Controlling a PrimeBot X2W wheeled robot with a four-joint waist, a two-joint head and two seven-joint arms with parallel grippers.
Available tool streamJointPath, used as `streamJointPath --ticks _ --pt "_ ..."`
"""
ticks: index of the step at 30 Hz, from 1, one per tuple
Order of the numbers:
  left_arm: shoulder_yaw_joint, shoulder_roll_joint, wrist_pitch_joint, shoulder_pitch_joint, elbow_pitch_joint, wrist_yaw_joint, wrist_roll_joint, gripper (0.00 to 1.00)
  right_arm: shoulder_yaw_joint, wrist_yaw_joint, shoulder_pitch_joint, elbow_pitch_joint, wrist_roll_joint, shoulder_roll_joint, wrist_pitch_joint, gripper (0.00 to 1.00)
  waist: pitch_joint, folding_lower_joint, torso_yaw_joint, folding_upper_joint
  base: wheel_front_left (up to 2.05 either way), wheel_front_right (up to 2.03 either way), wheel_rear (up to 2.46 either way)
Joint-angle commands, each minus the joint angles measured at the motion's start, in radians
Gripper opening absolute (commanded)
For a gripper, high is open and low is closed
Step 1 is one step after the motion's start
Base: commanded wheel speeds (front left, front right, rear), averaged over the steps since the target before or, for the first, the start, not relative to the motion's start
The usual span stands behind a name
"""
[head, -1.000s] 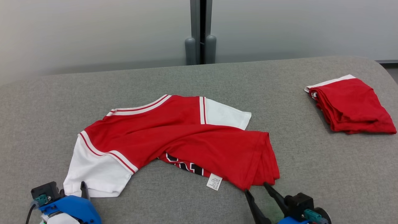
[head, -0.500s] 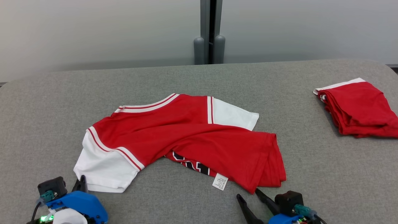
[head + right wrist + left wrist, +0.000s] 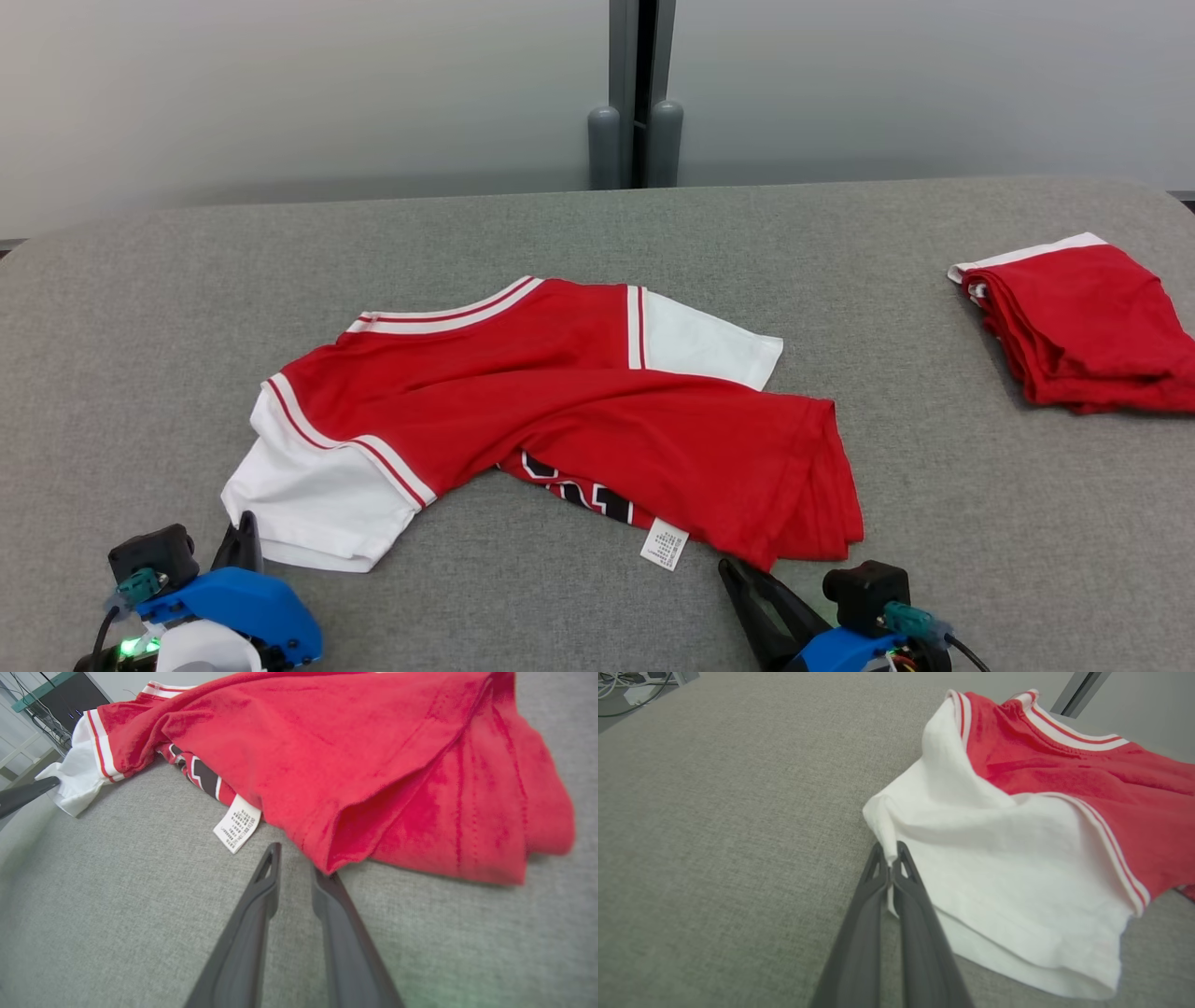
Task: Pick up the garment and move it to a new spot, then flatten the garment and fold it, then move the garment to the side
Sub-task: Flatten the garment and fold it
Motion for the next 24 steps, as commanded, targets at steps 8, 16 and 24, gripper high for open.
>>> streamJointPath --ticks 8,16,24 --pt "0.008 0.011 -0.015 0.007 0.003 0.002 -0.015 0.0 0.003 0.0 -0.039 0.0 0.02 -0.003 -0.014 0.38 -0.001 -0.0001 -0.01 0.0 0.0 0.0 0.0" --pt "-0.001 0.011 -0.016 -0.001 0.007 0.001 -0.021 0.0 -0.013 0.0 -0.051 0.017 0.036 -0.003 -0.017 0.44 -0.002 -0.0001 0.002 0.0 0.0 0.0 0.0" --pt "-0.004 0.018 -0.022 0.0 0.008 0.0 -0.028 0.0 -0.047 0.0 -0.007 -0.051 0.045 -0.003 -0.017 1.0 -0.002 -0.0001 -0.001 0.0 0.0 0.0 0.0"
